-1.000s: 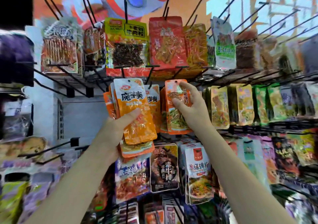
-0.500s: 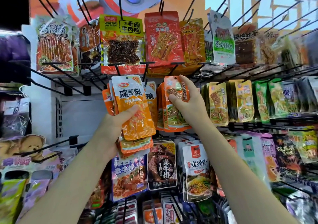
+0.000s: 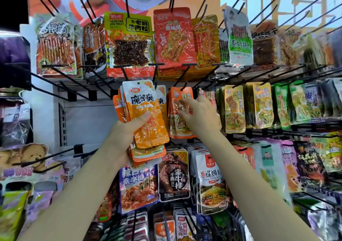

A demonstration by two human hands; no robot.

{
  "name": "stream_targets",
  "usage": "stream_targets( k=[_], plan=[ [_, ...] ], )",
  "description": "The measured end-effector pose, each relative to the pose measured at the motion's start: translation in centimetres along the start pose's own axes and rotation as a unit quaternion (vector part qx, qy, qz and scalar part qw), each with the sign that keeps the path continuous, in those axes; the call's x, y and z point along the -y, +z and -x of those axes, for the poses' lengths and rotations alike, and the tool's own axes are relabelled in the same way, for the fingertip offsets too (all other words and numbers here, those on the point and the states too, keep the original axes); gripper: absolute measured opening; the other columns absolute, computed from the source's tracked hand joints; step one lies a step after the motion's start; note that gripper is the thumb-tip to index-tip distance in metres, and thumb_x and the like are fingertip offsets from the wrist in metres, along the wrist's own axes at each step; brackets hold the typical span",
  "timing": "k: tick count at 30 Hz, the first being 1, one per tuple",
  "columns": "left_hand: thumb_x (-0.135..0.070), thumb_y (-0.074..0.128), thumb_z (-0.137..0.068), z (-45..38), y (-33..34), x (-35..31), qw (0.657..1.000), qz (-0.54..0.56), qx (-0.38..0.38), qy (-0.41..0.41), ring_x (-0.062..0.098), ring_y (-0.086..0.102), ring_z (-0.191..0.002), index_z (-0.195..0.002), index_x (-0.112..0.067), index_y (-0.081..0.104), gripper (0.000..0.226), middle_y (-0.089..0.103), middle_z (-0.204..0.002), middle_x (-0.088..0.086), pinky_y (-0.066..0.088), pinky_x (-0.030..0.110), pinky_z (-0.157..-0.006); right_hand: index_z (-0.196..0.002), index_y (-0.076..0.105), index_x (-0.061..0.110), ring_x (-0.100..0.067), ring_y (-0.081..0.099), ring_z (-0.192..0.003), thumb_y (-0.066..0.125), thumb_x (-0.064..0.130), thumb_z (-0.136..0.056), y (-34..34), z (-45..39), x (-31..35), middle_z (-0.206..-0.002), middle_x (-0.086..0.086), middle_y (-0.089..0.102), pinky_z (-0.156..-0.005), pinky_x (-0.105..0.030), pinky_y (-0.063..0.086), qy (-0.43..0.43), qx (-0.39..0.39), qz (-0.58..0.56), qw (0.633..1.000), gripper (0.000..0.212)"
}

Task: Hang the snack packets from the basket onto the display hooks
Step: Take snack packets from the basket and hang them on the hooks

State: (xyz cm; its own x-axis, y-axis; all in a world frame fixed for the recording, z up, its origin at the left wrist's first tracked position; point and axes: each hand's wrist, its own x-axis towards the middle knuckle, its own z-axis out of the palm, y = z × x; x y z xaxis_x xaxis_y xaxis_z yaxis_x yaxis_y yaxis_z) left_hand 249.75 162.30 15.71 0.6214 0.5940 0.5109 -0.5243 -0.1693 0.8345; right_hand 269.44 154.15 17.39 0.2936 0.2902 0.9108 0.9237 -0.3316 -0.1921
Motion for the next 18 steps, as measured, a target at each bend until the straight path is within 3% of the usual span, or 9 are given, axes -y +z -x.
stream_targets(
  k=[2,4,5,7,9,12,16,18],
  plan=[
    [-0.022,0.071,-0.084,0.0,0.0,0.0,1.000,0.000,0.006,0.001,0.028,0.076,-0.094,-0.115,-0.019,0.068,0.031,0.077,-0.107,0.007,0.060,0.042,-0.078,-0.142,0.056,0.024,-0.028,0.056,-0.104,0.066,0.039,-0.096,0.1,-0.3,0.2,-0.113,-0.009,0.056,-0.083,-0.039,0.049,0.020,0.051,0.000,0.998,0.049],
    [-0.024,0.073,-0.077,0.1,-0.1,0.0,1.000,0.001,0.018,0.012,0.027,0.076,-0.093,-0.117,-0.020,0.066,0.040,0.078,-0.107,0.006,0.061,0.041,-0.073,-0.133,0.064,0.021,-0.025,0.057,-0.094,0.063,0.036,-0.098,-0.1,-0.4,0.3,-0.106,-0.007,0.057,-0.077,-0.037,0.048,0.029,0.038,-0.035,0.998,0.038],
    [-0.024,0.073,-0.075,0.1,-0.2,-0.1,1.000,-0.002,0.025,0.018,0.026,0.076,-0.092,-0.117,-0.021,0.066,0.043,0.078,-0.106,0.005,0.062,0.039,-0.069,-0.121,0.071,0.015,-0.023,0.056,-0.085,0.060,0.035,-0.100,-0.3,-0.3,0.4,-0.097,-0.007,0.059,-0.071,-0.034,0.045,0.028,0.014,-0.080,0.996,0.031],
    [-0.022,0.073,-0.074,0.1,-0.3,-0.2,0.999,-0.012,0.034,0.023,0.025,0.076,-0.093,-0.119,-0.019,0.066,0.045,0.078,-0.106,0.005,0.063,0.037,-0.068,-0.096,0.075,0.008,-0.026,0.057,-0.068,0.053,0.039,-0.103,-1.3,0.2,1.3,-0.076,-0.013,0.062,-0.062,-0.034,0.042,0.041,-0.008,-0.243,0.969,0.039],
    [-0.018,0.073,-0.080,-0.1,-0.4,-0.2,0.998,-0.026,0.048,0.020,0.026,0.075,-0.096,-0.122,-0.017,0.067,0.043,0.077,-0.109,0.006,0.063,0.039,-0.073,-0.089,0.073,0.015,-0.019,0.058,-0.059,0.053,0.046,-0.101,-2.8,1.1,3.3,-0.069,-0.008,0.063,-0.058,-0.032,0.046,0.075,0.048,-0.393,0.915,0.039],
    [-0.018,0.074,-0.078,-0.1,0.1,-0.1,0.997,-0.048,0.062,0.017,0.026,0.076,-0.094,-0.117,-0.017,0.069,0.039,0.077,-0.107,0.008,0.063,0.039,-0.074,-0.096,0.069,0.020,-0.015,0.065,-0.073,0.070,0.046,-0.091,-2.9,2.2,5.6,-0.084,0.001,0.070,-0.064,-0.034,0.054,0.047,0.114,-0.424,0.897,0.027],
    [-0.030,0.074,-0.072,0.3,-0.3,0.0,0.998,-0.053,0.039,0.018,0.024,0.077,-0.083,-0.106,-0.016,0.071,0.037,0.079,-0.098,0.006,0.062,0.033,-0.064,-0.102,0.065,0.027,-0.020,0.071,-0.092,0.075,0.026,-0.091,-2.3,2.1,5.4,-0.101,-0.001,0.074,-0.080,-0.044,0.061,0.078,0.063,-0.472,0.876,0.015],
    [-0.035,0.073,-0.073,0.5,-1.2,-0.1,0.999,-0.046,0.007,0.019,0.024,0.076,-0.073,-0.103,-0.014,0.071,0.037,0.079,-0.091,0.008,0.061,0.033,-0.060,-0.108,0.059,0.027,-0.024,0.072,-0.094,0.075,0.024,-0.090,-2.4,1.9,4.4,-0.105,-0.005,0.073,-0.083,-0.053,0.059,0.105,0.031,-0.479,0.871,0.025]
  ],
)
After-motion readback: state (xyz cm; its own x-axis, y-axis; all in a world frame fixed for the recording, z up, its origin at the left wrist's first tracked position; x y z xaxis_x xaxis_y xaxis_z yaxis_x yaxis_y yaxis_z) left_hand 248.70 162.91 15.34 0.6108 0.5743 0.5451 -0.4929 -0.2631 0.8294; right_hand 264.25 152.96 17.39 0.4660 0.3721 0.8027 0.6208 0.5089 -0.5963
